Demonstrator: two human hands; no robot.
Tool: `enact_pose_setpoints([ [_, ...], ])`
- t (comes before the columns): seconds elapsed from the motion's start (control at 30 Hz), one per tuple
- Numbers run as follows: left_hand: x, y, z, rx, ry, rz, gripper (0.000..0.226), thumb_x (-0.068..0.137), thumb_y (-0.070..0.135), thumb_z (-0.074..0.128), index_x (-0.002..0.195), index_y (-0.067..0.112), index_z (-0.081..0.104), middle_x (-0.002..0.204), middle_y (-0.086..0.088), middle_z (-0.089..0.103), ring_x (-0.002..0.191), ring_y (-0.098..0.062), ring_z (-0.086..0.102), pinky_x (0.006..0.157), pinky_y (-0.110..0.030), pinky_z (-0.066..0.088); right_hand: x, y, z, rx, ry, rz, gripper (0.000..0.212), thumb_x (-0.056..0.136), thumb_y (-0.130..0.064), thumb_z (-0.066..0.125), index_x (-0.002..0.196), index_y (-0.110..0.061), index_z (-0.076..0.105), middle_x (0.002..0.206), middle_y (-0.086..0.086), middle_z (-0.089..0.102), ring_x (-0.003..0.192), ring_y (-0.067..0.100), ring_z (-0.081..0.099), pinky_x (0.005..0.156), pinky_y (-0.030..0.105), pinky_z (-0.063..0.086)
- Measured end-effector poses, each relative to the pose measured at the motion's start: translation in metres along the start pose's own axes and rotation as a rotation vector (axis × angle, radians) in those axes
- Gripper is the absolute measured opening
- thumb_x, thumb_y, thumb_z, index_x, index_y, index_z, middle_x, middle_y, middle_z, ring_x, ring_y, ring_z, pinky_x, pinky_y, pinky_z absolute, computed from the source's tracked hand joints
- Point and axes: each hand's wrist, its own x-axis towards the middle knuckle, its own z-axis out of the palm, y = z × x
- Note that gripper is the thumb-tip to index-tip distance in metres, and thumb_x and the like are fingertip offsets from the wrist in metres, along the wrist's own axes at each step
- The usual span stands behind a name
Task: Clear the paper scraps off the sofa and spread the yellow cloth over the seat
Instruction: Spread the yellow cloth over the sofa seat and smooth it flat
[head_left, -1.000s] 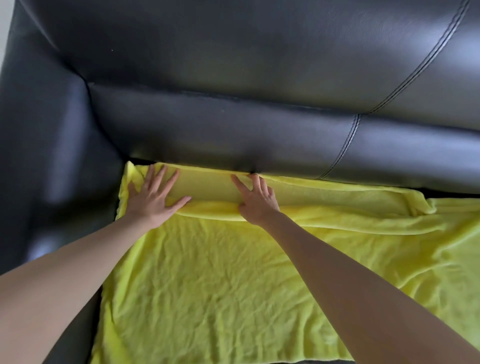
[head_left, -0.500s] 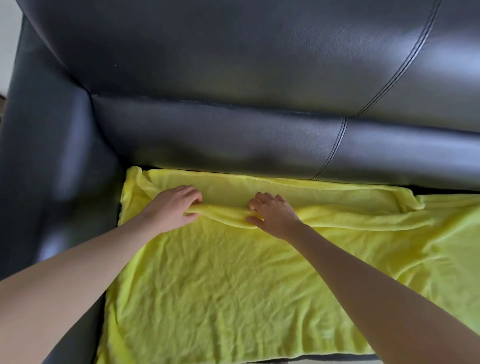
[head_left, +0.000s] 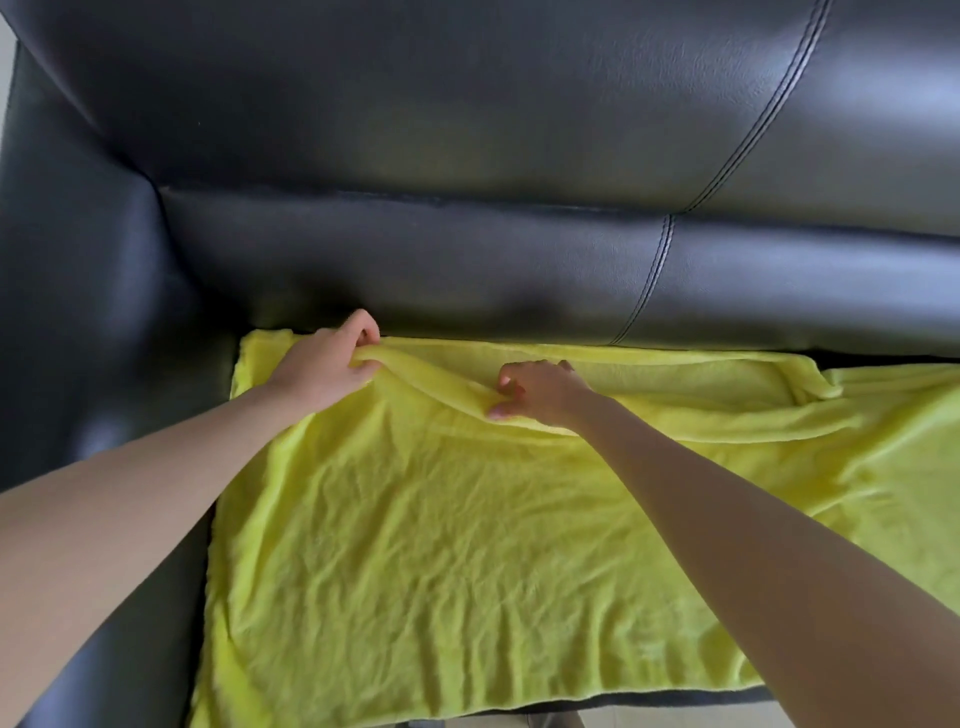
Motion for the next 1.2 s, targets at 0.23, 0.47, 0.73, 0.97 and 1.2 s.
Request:
enact_pose_setpoints([
  [0.23, -0.007, -0.003, 0.004, 0.265, 0.257, 0.102, 0.036, 0.078, 0.043, 0.073, 0.097, 0.016, 0.058, 0.093, -0.003, 0.062, 0.090, -0.028, 0.054, 0.076, -0.040, 0.037, 0.000, -0.004, -0.011, -0.090, 0.485, 0.141, 0.020, 0.098, -0.025, 0.045, 0.110, -0.010, 0.050, 0.085, 0.011, 0.063, 0.075, 0.034, 0.062, 0.059, 0.032, 0.040],
  [0.47, -0.015, 0.003, 0.019, 0.067, 0.519, -0.242, 0.032, 0.078, 0.014, 0.073, 0.094, 0.016, 0.046, 0.093, -0.007, 0.054, 0.088, -0.031, 0.049, 0.070, -0.042, 0.040, -0.004, -0.022, 0.012, -0.035, 0.555, 0.209, 0.042, 0.088, 0.001, 0.042, 0.128, -0.008, 0.038, 0.076, 0.007, 0.050, 0.064, 0.028, 0.050, 0.048, 0.029, 0.028],
  [0.73, -0.030, -0.006, 0.037, 0.063, 0.454, -0.426, 0.035, 0.083, 0.010, 0.057, 0.117, 0.006, 0.051, 0.120, -0.020, 0.048, 0.116, -0.040, 0.042, 0.093, -0.049, 0.038, -0.007, -0.025, 0.047, -0.101, 0.473, 0.194, 0.061, 0.094, -0.021, 0.045, 0.148, -0.010, 0.020, 0.131, 0.016, 0.044, 0.117, 0.032, 0.047, 0.095, 0.039, 0.042],
  [0.97, -0.044, -0.038, 0.036, -0.077, 0.256, -0.513, 0.038, 0.091, 0.010, 0.048, 0.128, 0.004, 0.043, 0.134, -0.019, 0.041, 0.124, -0.038, 0.039, 0.098, -0.050, 0.040, -0.011, -0.023, 0.063, -0.182, 0.486, 0.087, 0.055, 0.088, -0.019, 0.054, 0.140, -0.013, 0.036, 0.135, 0.012, 0.042, 0.118, 0.028, 0.044, 0.093, 0.039, 0.042],
  [1.2, -0.037, -0.049, 0.038, -0.068, -0.035, -0.686, 0.068, 0.099, 0.041, 0.033, 0.153, 0.024, -0.002, 0.162, 0.000, -0.008, 0.148, -0.024, 0.008, 0.115, -0.046, 0.025, -0.008, -0.016, 0.063, -0.056, 0.418, 0.187, 0.068, 0.089, -0.033, 0.051, 0.150, -0.027, 0.021, 0.154, 0.007, 0.022, 0.145, 0.025, 0.017, 0.114, 0.053, 0.022],
])
